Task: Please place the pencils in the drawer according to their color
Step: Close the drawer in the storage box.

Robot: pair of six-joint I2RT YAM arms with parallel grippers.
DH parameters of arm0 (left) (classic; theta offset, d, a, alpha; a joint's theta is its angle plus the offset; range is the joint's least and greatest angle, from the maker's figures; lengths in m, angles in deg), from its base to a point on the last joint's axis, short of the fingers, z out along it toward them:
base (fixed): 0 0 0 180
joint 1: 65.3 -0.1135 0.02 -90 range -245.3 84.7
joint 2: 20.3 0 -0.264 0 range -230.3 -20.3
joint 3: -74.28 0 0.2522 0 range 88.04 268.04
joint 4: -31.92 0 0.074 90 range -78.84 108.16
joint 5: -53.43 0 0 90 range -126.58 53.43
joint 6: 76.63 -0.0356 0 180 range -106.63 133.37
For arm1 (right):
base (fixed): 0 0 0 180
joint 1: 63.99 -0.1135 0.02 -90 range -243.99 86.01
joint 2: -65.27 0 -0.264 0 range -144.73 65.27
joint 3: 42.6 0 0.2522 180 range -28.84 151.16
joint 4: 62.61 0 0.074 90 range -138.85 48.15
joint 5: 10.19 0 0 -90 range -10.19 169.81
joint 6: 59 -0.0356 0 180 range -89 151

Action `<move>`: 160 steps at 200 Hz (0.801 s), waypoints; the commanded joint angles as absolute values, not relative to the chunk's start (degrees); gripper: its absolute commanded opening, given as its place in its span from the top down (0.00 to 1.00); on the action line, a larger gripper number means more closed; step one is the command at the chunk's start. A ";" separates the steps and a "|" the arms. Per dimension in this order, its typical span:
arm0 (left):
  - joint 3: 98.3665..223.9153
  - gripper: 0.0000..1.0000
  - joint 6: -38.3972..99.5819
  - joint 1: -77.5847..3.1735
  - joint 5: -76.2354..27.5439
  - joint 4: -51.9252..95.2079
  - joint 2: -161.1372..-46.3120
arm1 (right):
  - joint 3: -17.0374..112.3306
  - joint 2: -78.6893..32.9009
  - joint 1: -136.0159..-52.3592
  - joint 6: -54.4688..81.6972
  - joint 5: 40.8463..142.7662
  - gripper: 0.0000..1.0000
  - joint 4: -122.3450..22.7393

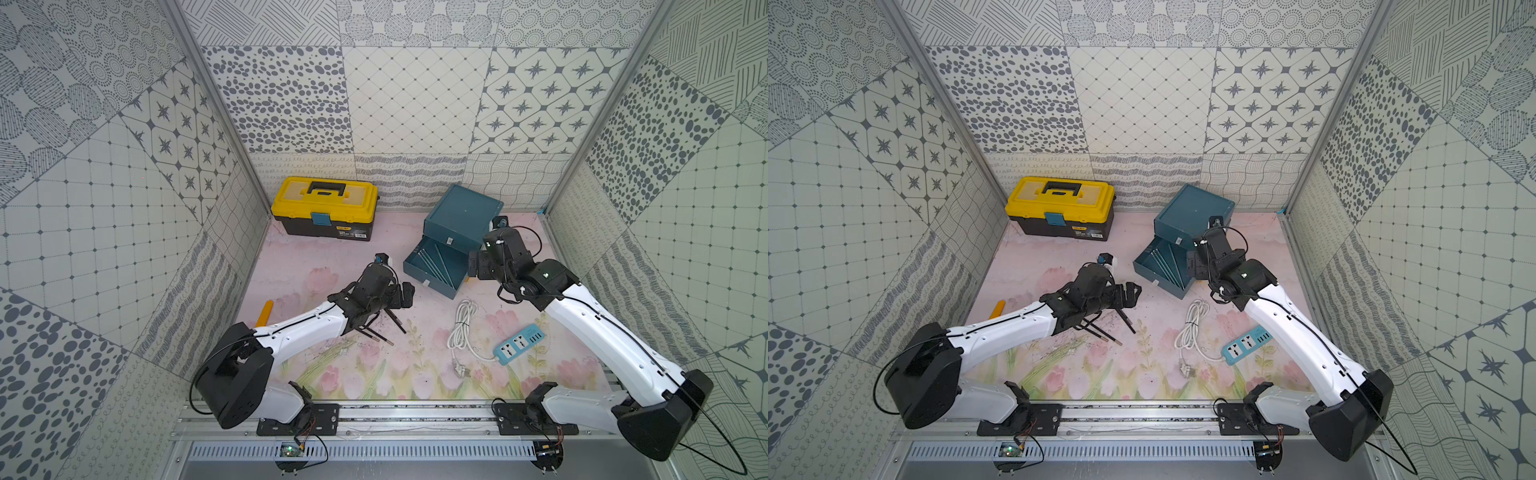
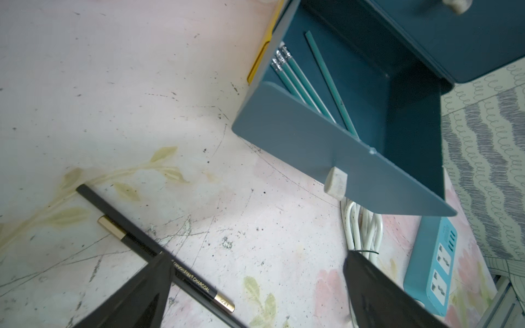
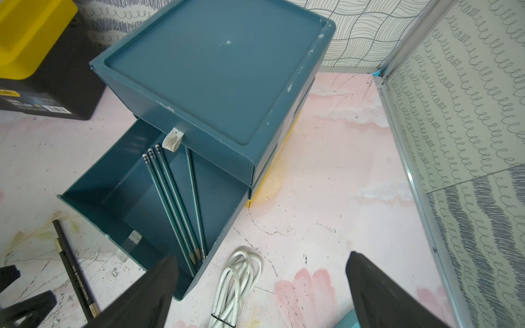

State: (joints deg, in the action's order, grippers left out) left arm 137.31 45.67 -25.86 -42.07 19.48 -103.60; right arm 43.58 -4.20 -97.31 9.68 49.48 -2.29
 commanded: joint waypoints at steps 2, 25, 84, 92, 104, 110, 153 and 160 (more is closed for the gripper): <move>140.47 0.01 40.75 -23.53 -45.36 25.69 -107.81 | 41.71 -1.66 -96.95 7.36 46.88 0.01 -7.00; 142.55 0.01 41.06 -22.69 -47.33 26.66 -110.39 | 40.94 -0.79 -96.82 7.18 47.02 0.01 -7.54; 146.43 0.17 41.59 -21.98 -48.89 27.76 -115.53 | 40.33 -0.57 -96.55 7.09 48.30 0.02 -8.64; 146.85 0.21 41.53 -21.97 -48.80 28.05 -116.02 | 40.26 -0.64 -96.46 7.09 48.49 0.01 -8.75; 147.41 0.26 41.56 -21.99 -48.46 28.63 -116.74 | 40.16 -0.63 -96.35 7.03 48.85 0.01 -8.95; 147.89 0.28 41.50 -21.99 -48.36 28.79 -117.17 | 40.15 -0.67 -96.33 7.01 48.91 0.01 -9.08; 151.56 0.42 41.41 -21.97 -46.88 29.56 -120.40 | 39.82 -0.56 -95.98 6.82 49.79 0.01 -9.37; 152.16 0.44 41.41 -21.97 -46.77 29.71 -121.03 | 39.80 -0.58 -96.02 6.83 49.88 0.01 -9.30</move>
